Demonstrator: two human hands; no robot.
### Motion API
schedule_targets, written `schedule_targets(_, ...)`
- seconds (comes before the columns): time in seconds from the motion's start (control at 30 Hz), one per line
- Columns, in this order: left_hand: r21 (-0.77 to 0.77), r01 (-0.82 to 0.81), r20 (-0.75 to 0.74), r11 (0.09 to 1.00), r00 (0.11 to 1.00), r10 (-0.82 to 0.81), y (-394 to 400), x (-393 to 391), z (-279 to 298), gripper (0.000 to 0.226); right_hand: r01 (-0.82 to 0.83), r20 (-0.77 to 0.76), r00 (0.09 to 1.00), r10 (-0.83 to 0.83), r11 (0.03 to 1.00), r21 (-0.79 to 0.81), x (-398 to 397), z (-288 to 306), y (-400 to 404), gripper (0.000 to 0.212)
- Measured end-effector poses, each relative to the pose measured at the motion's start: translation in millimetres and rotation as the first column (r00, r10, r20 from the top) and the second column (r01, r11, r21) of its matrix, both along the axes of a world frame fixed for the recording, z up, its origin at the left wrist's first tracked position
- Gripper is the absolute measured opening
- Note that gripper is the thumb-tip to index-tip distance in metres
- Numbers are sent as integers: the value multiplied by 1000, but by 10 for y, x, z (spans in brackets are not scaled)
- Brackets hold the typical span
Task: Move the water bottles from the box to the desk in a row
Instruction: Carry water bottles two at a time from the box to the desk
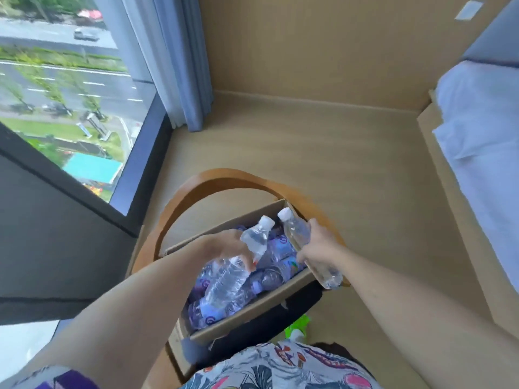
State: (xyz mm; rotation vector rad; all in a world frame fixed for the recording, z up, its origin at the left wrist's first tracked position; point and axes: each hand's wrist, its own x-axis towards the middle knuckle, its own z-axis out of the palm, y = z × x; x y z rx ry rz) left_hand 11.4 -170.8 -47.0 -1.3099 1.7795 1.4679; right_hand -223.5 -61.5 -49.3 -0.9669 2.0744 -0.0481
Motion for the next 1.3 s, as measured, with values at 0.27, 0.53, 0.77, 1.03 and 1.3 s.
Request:
schedule_targets(0.27, 176, -169, -257, 970, 943, 211, 158, -995, 584, 49, 610, 287, 783, -552, 772, -178, -889, 470, 759, 96)
schedule_targets(0.53, 183, -76, -489, 980, 858, 158, 1097, -2540, 1173, 40, 877, 595, 473, -649, 415, -245, -1718, 960, 2029, 75)
schedule_targets(0.77, 176, 100, -571, 979, 821, 19, 2578, -3883, 1550, 53, 924, 652, 331, -682, 94, -371, -2383, 1480, 3642, 48)
schedule_targets(1.03, 205, 432, -638, 878, 740, -214, 4611, -5143, 1755, 54, 892, 713, 82, -696, -268, -364, -2813, 1771, 5686, 44)
schedule_targets(1.3, 187, 755, -656, 629, 573, -492, 6673, -5891, 1778, 52, 738, 697, -167, -698, -557, -381, -2711, 1684, 7447, 53)
